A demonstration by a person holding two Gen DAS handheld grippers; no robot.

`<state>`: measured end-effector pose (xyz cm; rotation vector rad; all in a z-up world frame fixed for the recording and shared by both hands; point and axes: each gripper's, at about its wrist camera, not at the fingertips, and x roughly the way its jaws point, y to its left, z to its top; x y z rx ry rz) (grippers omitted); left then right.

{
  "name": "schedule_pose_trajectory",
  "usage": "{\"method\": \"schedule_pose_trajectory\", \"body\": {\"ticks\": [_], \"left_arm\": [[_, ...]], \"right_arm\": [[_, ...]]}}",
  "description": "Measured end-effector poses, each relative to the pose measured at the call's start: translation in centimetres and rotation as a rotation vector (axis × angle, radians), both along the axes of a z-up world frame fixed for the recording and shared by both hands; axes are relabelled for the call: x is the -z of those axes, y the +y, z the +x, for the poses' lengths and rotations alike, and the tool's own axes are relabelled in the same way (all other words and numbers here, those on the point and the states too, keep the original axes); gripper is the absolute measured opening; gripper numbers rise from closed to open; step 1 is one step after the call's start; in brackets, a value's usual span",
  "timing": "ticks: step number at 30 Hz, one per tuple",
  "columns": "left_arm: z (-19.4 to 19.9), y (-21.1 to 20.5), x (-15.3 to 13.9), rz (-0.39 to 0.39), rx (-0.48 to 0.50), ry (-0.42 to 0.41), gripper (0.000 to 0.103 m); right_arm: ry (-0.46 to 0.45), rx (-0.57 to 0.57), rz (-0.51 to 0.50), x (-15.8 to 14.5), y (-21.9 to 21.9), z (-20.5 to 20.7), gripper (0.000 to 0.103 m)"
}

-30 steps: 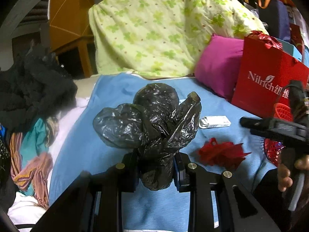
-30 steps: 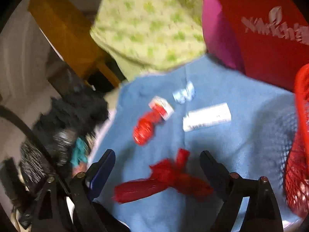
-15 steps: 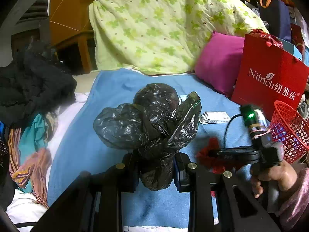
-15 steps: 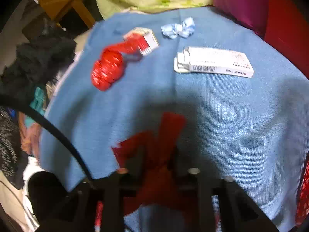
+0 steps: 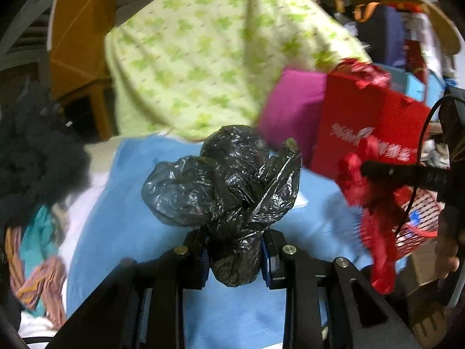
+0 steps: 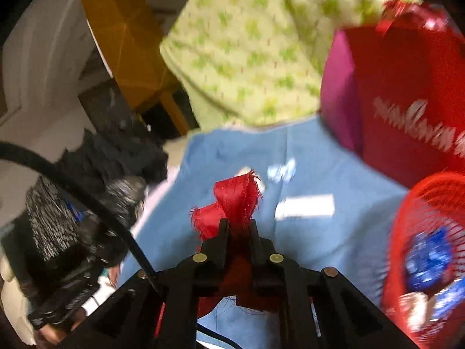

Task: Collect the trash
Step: 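Carry the black bag and red ribbon in both grippers over the red mesh basket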

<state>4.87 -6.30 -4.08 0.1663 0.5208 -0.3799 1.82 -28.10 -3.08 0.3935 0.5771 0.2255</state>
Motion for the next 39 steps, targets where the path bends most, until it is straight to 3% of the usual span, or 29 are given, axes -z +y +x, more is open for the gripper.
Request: {"method": "schedule_pose_trajectory", "body": {"ticks": [7, 12, 19, 28, 39], "left_arm": [[-1.7, -7.0, -4.1, -0.046, 0.229, -0.019, 0.029], [-2.5, -11.8, -6.3, -0.070, 0.352, -0.006, 0.029], [-3.7, -18.2, -7.8, -0.044, 0.461, 0.000, 0.029], [-6.2, -23.2, -7.3, 0.031, 0.512, -0.046, 0.029], [-8.8, -24.8, -7.3, 0.096, 0.499, -0.132, 0.029]], "right_arm": [[-0.089, 0.152, 0.011, -4.8, -6.9, -5.7, 0.012], [-0.101, 0.259, 0.023, -6.2, -11.7, -8.3, 0.012], [-0.123, 0.362, 0.060, -6.7, -16.6, -10.7, 0.012], [-0.143, 0.427, 0.113, -5.4, -19.9, -13.4, 0.012], [-0.202, 0.459, 0.151, -5.0, -20.6, -16.6, 0.012]]}}
